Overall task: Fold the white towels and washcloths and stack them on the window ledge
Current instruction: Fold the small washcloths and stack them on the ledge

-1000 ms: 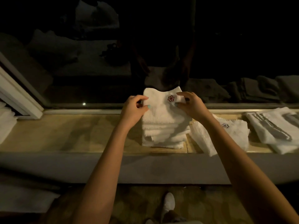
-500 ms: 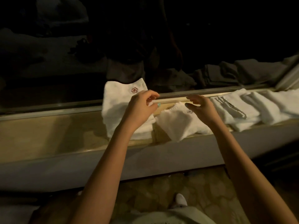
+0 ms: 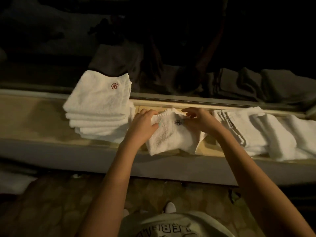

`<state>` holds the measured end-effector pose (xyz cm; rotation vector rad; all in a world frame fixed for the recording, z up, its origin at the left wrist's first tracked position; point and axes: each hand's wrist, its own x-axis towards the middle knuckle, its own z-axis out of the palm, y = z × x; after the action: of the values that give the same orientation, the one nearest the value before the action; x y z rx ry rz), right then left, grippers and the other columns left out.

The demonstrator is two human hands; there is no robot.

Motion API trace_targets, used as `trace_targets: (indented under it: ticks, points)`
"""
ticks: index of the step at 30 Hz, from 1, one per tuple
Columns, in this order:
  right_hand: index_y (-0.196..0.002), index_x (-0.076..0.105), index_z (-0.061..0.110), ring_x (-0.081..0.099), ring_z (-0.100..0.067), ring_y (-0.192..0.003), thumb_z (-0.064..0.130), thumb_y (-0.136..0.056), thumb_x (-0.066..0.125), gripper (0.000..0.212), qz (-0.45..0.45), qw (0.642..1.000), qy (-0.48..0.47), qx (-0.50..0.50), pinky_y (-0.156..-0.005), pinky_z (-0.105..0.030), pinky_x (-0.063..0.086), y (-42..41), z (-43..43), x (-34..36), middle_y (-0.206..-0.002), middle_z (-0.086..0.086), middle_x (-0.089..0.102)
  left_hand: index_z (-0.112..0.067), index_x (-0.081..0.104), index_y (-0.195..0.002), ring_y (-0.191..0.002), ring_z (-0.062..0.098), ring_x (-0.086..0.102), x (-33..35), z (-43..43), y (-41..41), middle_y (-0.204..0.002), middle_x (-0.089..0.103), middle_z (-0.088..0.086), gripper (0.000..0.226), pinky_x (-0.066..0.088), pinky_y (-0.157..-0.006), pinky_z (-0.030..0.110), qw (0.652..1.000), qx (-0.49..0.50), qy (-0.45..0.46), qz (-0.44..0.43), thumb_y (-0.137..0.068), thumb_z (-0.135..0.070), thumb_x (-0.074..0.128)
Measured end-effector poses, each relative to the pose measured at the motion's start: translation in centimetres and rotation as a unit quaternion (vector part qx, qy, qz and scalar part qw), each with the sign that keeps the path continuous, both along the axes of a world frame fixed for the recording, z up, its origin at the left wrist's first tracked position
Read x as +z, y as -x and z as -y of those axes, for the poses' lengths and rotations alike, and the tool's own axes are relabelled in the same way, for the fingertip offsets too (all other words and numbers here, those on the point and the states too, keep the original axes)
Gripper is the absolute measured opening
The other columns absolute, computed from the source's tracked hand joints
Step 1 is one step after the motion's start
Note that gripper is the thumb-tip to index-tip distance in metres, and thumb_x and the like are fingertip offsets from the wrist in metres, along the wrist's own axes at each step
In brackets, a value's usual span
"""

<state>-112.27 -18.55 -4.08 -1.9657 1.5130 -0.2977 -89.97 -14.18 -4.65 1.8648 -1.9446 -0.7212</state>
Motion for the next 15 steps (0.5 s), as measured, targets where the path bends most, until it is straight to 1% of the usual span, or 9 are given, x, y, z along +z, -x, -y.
trace_targets:
  ticks: [2,4,7,9,12,13,15]
  points:
    - [-0.135,0.050,0.019,0.058,-0.021,-0.110,0.025,-0.092,0.061,0.045,-0.012,0.999,-0.019,0.033,-0.088,-0.027,0.048,0.1,0.9,-0.1,-0.126,-0.005,0.060,-0.026,0.047,-0.134,-0.118,0.023,0.049,-1.1,0.1,0.1,-0.134,0.047,0.000,0.043,0.046,-0.096,0.044,0.999,0.028,-0.032,0.028,-0.093,-0.033,0.054]
    - [-0.135,0.050,0.021,0.059,-0.021,-0.108,0.029,-0.090,0.064,0.048,-0.010,0.997,-0.042,0.057,-0.088,-0.027,0.048,0.3,1.8,-0.1,-0.125,-0.004,0.061,-0.029,0.046,-0.134,-0.119,0.024,0.047,-1.4,0.2,0.2,-0.134,0.047,-0.001,0.043,0.045,-0.095,0.049,0.997,0.050,-0.045,0.040,-0.093,-0.041,0.051]
    - [-0.129,0.056,0.019,0.059,-0.022,-0.106,0.029,-0.087,0.067,0.045,-0.007,0.995,-0.057,0.087,-0.092,-0.038,0.052,0.7,2.8,-0.2,-0.121,-0.005,0.062,-0.032,0.048,-0.129,-0.115,0.025,0.046,-1.5,0.7,0.4,-0.130,0.047,-0.001,0.042,0.043,-0.095,0.050,0.995,0.071,-0.053,0.045,-0.090,-0.048,0.051]
    - [-0.121,0.062,0.016,0.060,-0.022,-0.103,0.022,-0.086,0.068,0.035,0.015,0.994,-0.052,0.094,-0.089,-0.039,0.054,0.7,3.3,-0.5,-0.117,-0.005,0.063,-0.031,0.053,-0.123,-0.108,0.022,0.048,-1.3,1.0,0.4,-0.122,0.048,-0.002,0.039,0.043,-0.096,0.047,0.994,0.084,-0.059,0.030,-0.088,-0.047,0.056]
    - [-0.110,0.066,0.012,0.063,-0.023,-0.094,0.015,-0.088,0.066,0.023,0.047,0.995,-0.041,0.074,-0.082,-0.039,0.057,0.9,3.8,-0.5,-0.105,-0.007,0.065,-0.029,0.058,-0.106,-0.098,0.015,0.053,-1.1,1.0,0.4,-0.107,0.049,-0.006,0.026,0.048,-0.090,0.042,0.993,0.101,-0.051,-0.026,-0.084,-0.042,0.064]
    - [-0.108,0.066,0.011,0.063,-0.023,-0.092,0.016,-0.089,0.065,0.020,0.056,0.995,-0.042,0.068,-0.081,-0.038,0.057,1.1,3.8,-0.5,-0.102,-0.007,0.064,-0.028,0.057,-0.101,-0.096,0.014,0.055,-1.0,0.9,0.4,-0.105,0.049,-0.006,0.021,0.050,-0.087,0.039,0.993,0.105,-0.046,-0.042,-0.085,-0.039,0.065]
    - [-0.105,0.066,0.011,0.063,-0.022,-0.089,0.019,-0.090,0.063,0.017,0.068,0.995,-0.029,0.073,-0.078,-0.035,0.057,1.2,3.9,-0.4,-0.098,-0.005,0.063,-0.024,0.057,-0.093,-0.092,0.011,0.056,-0.9,0.8,0.4,-0.101,0.052,-0.006,0.013,0.049,-0.078,0.024,0.990,0.119,-0.024,-0.073,-0.087,-0.031,0.065]
